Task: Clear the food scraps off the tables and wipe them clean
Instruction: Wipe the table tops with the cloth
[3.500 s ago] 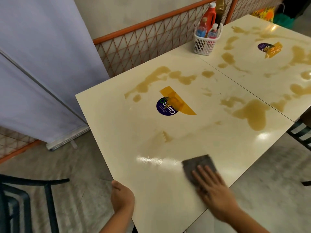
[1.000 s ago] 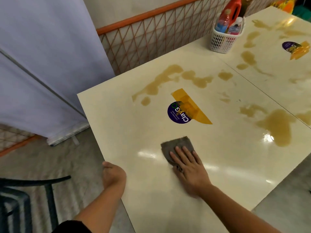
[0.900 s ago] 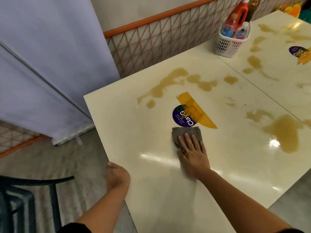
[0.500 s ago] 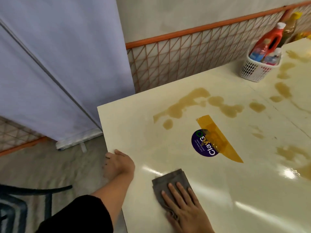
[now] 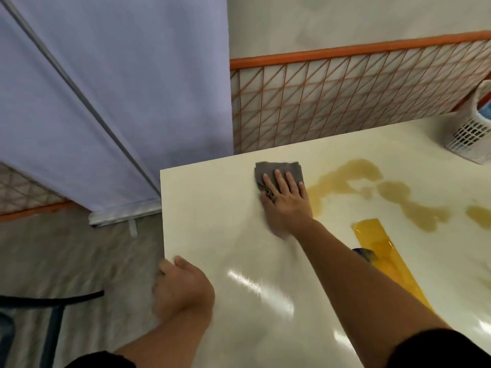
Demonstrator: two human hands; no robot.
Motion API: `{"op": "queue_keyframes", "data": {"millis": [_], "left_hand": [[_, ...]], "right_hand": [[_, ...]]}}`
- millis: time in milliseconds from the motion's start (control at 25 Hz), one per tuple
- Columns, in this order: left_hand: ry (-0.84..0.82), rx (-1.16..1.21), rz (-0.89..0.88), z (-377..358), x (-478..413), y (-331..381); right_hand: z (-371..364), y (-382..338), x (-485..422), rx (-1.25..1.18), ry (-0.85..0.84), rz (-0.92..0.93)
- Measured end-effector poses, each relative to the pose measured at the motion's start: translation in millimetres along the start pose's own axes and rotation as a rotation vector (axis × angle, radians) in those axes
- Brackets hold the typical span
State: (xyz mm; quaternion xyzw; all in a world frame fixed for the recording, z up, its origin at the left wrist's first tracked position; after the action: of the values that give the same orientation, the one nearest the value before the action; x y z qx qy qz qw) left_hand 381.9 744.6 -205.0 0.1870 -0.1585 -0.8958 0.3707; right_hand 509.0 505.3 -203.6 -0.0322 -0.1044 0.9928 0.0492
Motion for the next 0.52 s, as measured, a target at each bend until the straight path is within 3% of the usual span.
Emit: {"op": "queue_keyframes", "data": {"millis": [200, 400, 520], "left_hand": [[0.021, 0.018, 0.0, 0, -2, 0], [-0.045, 0.07, 0.091, -3, -1, -7], [-0.083, 0.069, 0.107, -4, -2, -8]], "right_hand": [[-2, -9, -8, -0.017, -0.028, -0.043], [2, -39, 152, -0.063, 0.092, 0.078], [3, -43, 215, -0.103, 0.038, 0.077]]}}
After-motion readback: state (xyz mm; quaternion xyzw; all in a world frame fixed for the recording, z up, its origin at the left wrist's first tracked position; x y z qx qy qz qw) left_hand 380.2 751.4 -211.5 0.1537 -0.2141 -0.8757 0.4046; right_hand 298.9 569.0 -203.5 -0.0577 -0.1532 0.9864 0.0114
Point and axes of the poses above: each hand's wrist, its own x-axis away from the middle knuckle, its own z-axis out of the back of the hand, y = z × x, the point moved 4 cm from there along -x, towards the middle knuckle, and after that the axes turned 14 degrees about y, right-handed, at the moved point
